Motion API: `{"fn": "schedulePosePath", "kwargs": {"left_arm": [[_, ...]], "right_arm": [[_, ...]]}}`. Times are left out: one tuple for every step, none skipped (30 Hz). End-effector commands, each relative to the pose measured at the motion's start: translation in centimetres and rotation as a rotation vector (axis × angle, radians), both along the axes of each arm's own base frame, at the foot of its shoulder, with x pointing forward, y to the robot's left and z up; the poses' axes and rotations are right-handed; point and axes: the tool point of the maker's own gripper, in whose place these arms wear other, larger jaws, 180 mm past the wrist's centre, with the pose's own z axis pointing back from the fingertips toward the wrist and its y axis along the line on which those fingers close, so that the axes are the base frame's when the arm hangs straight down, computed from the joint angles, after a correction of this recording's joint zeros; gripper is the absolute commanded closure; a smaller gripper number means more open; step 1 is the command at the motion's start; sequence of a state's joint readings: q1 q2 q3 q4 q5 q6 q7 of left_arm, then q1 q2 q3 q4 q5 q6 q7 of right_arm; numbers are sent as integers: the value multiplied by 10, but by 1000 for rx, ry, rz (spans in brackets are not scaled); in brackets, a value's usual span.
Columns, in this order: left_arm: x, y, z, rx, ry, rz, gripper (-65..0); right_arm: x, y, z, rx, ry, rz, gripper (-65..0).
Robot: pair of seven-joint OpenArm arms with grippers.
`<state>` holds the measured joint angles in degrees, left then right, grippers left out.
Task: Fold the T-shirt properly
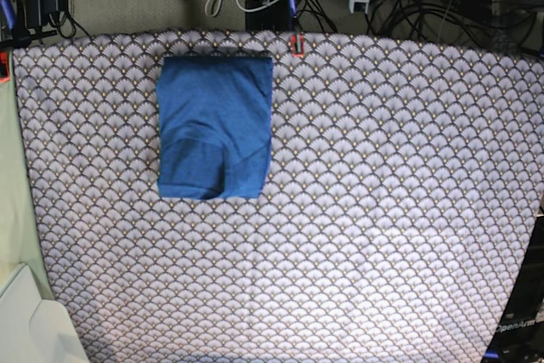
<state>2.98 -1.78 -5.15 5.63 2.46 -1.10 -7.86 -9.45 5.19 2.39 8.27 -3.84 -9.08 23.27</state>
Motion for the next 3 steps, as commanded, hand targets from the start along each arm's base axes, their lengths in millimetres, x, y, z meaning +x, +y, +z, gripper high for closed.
{"fn": "schedulePosePath", "kwargs": {"left_arm": [[-2,12,1,40,-3,5,-3],[-2,18,1,68,-3,7,-3],[-2,22,1,86,-4,8,-3]], "right_arm": [[1,-15,4,-41,-11,1,0],[1,-15,4,-41,-11,1,0],[2,-16,4,-42,-13,1,0]]}}
